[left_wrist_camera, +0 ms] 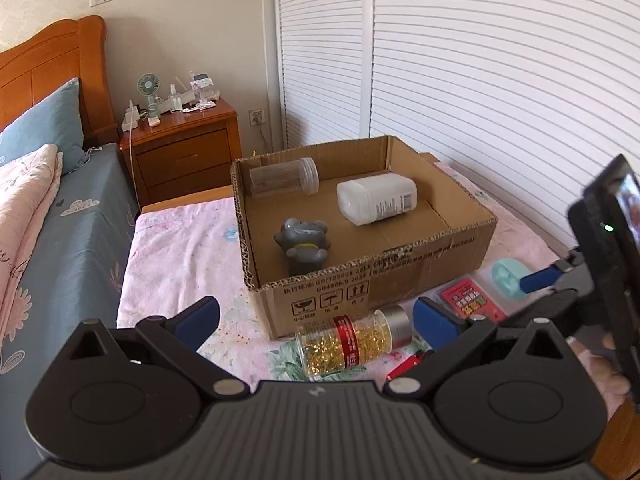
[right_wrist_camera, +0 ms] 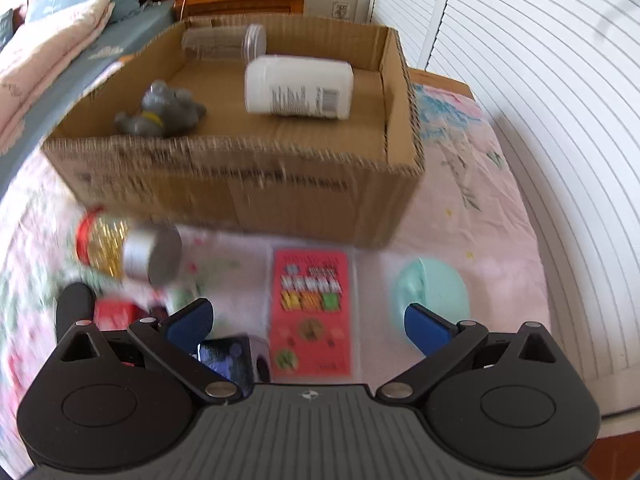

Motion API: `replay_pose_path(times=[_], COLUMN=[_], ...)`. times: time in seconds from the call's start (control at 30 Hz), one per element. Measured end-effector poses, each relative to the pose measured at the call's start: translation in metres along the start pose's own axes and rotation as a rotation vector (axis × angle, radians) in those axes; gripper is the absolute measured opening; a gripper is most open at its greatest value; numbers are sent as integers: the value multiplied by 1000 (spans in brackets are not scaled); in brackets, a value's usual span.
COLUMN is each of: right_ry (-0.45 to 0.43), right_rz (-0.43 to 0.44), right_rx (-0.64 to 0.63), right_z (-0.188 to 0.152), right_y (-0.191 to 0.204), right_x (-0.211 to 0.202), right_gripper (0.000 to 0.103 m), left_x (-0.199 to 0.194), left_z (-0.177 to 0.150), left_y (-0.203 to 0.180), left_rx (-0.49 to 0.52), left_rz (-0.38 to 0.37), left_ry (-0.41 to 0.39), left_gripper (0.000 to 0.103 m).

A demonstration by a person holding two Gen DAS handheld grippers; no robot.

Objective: Organize rigid objects
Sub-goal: 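Move both tools back toward the remaining toys on the sheet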

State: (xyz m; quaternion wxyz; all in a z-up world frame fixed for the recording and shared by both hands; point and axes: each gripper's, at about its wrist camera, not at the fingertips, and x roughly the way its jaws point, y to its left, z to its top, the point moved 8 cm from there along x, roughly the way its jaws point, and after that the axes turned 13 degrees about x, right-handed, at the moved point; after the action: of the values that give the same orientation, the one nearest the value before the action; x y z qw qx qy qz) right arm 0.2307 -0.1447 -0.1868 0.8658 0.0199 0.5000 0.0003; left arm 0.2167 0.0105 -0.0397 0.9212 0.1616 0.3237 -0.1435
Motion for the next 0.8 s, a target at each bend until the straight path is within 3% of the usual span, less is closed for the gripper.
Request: replay_pose_path(times=[0.3, 0.5, 0.63, 0.8], right_ry=[-3, -41, -42, -45], right_rz=[47, 177, 218, 184], right_rx=[-38, -68, -138, -230], right_z=[-34, -45, -57, -69], right_y=[-16, -2, 14, 24], right_x=[-14, -28, -31, -27], right_gripper=[103, 103, 103, 103], left_x=[19, 37, 47, 50], left_z=[-34, -63, -74, -81], left_y=[-19, -37, -45, -41], left_rx=[83, 75, 105, 107], left_rz=[-32, -119, -101, -82], left_ry=[70, 162, 200, 229], left_gripper=[102, 102, 102, 102])
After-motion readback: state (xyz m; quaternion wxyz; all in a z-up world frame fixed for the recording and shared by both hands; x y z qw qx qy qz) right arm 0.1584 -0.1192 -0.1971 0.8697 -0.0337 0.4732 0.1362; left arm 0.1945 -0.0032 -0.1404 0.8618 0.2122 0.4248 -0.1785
